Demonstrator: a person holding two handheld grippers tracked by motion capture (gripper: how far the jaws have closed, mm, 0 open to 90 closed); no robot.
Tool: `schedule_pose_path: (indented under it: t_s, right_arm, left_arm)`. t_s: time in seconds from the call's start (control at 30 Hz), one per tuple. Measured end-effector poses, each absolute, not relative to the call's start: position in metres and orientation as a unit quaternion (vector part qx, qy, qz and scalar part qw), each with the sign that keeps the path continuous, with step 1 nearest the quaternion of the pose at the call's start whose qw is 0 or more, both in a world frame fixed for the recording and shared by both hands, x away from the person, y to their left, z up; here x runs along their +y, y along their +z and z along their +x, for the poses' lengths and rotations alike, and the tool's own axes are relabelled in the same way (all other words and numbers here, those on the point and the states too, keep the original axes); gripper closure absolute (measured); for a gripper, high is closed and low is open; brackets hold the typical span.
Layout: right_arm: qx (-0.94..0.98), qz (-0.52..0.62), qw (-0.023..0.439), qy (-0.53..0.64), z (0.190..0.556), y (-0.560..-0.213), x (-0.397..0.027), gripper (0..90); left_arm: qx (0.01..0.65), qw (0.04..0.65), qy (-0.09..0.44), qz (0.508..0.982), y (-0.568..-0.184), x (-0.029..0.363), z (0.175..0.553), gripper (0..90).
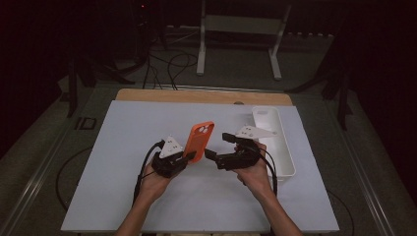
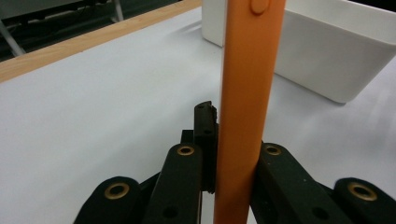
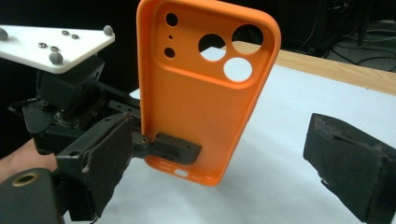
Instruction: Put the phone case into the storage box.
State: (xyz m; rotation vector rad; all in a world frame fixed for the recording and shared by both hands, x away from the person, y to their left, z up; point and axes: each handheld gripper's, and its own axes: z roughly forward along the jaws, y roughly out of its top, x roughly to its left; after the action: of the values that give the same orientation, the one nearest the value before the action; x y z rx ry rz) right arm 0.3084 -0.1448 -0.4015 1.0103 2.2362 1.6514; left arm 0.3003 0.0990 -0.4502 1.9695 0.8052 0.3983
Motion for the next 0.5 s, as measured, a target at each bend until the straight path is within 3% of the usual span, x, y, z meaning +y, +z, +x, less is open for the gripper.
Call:
schedule_pose_path:
  t_s: [0.5]
  right_arm:
    - [0.732,0.357,0.097,0.572,0.3098,-0.3949,-0.1386,8.3]
  left_arm:
    - [0.347,0.466,0.189,0.791,-0.4525,0.0947,0.2981,85.3]
